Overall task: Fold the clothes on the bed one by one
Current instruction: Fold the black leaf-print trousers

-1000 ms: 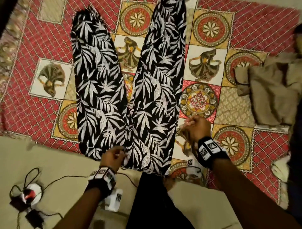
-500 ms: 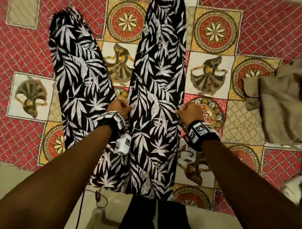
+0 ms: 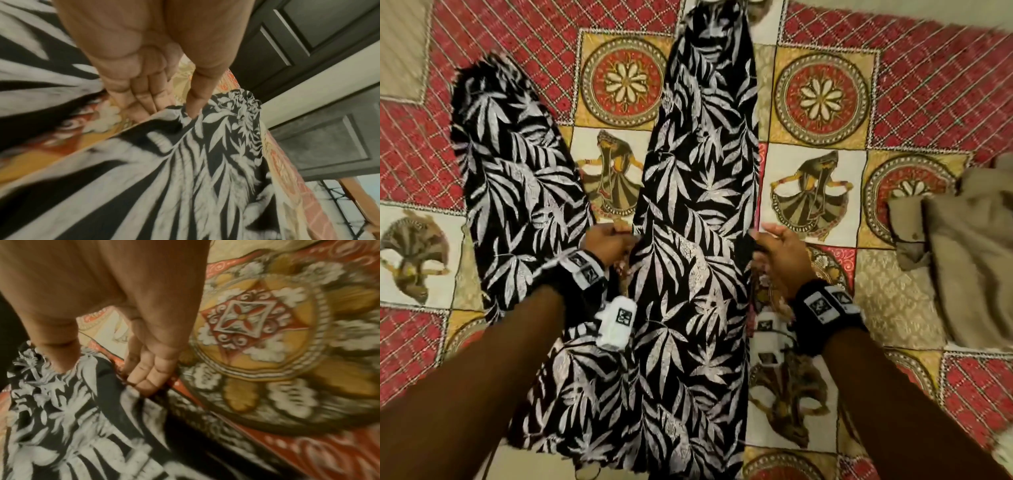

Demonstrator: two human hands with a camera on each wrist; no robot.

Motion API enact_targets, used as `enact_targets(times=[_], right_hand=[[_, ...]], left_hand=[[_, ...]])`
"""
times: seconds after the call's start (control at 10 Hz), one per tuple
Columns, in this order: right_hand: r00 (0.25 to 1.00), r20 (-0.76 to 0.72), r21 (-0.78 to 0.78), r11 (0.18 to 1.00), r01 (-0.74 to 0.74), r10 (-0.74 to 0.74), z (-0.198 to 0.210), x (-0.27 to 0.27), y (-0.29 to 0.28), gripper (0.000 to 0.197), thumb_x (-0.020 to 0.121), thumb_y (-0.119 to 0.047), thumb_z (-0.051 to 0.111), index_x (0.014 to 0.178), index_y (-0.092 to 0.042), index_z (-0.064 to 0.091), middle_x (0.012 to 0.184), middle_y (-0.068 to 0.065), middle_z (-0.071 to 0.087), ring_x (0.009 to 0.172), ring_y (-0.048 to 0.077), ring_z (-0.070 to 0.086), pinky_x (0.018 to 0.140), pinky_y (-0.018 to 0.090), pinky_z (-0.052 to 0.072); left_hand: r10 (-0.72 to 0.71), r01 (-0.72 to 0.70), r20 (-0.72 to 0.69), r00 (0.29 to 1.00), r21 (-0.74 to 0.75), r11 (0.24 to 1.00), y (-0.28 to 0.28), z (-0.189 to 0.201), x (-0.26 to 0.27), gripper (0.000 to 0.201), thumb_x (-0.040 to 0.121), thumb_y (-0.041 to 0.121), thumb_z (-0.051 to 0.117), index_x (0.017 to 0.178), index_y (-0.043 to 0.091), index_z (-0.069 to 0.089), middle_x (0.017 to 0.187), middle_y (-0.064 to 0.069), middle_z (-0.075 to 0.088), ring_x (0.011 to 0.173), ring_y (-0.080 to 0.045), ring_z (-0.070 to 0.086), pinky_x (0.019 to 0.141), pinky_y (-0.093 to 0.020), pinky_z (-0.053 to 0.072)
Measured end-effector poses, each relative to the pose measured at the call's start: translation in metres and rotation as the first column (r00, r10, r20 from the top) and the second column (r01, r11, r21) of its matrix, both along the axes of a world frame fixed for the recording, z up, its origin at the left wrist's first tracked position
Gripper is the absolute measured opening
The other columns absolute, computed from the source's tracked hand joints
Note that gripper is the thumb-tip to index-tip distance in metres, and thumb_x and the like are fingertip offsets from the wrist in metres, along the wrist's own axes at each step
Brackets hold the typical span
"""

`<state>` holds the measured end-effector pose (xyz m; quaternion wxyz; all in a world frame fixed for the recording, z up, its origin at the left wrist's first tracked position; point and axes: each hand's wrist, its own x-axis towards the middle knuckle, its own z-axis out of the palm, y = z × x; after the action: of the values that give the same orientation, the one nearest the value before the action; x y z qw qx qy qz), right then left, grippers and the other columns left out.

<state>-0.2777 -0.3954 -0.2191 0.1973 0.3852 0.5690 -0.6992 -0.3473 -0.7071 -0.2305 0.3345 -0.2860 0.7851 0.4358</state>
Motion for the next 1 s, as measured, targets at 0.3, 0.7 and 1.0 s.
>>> enact_targets(times=[0.3, 0.7, 1.0], right_hand=[[0.973, -0.028, 0.092, 0.970, -0.224, 0.228, 0.003, -0.169, 0.028, 0.042, 0.077, -0.048, 0.085, 0.101, -0.018, 0.067, 0.080, -0.004, 0.069, 0.062, 0.008, 0.062, 0.052, 0.025, 0.052], [0.994, -0.024, 0.276, 0.956, -0.094, 0.105, -0.032, -0.218, 0.060, 0.021, 0.094, -0.015, 0.059, 0.073, -0.014, 0.059, 0.060, 0.001, 0.052, 0.051, 0.017, 0.048, 0.050, 0.029, 0.040], [0.927, 0.015, 0.438, 0.831, -0.343, 0.374, -0.011, -0.315, 0.049, 0.056, 0.088, -0.049, 0.074, 0.120, -0.004, 0.067, 0.101, 0.000, 0.066, 0.084, 0.015, 0.065, 0.058, 0.014, 0.054]], left_hand=[[-0.014, -0.001, 0.082, 0.997, 0.183, 0.983, 0.065, 0.023, -0.146, 0.053, 0.073, 0.053, 0.083, 0.096, 0.008, 0.069, 0.093, -0.014, 0.074, 0.064, -0.020, 0.065, 0.063, -0.031, 0.049], [-0.077, 0.078, -0.040, 0.996, 0.036, 0.996, 0.067, 0.006, -0.204, 0.048, 0.088, -0.004, 0.065, 0.136, 0.002, 0.057, 0.116, -0.020, 0.066, 0.085, -0.021, 0.059, 0.053, -0.013, 0.043], [-0.128, 0.156, -0.148, 0.981, 0.199, 0.968, 0.105, 0.029, -0.253, 0.026, 0.086, 0.019, 0.071, 0.108, 0.033, 0.073, 0.140, 0.000, 0.059, 0.129, -0.019, 0.049, 0.118, -0.041, 0.027]])
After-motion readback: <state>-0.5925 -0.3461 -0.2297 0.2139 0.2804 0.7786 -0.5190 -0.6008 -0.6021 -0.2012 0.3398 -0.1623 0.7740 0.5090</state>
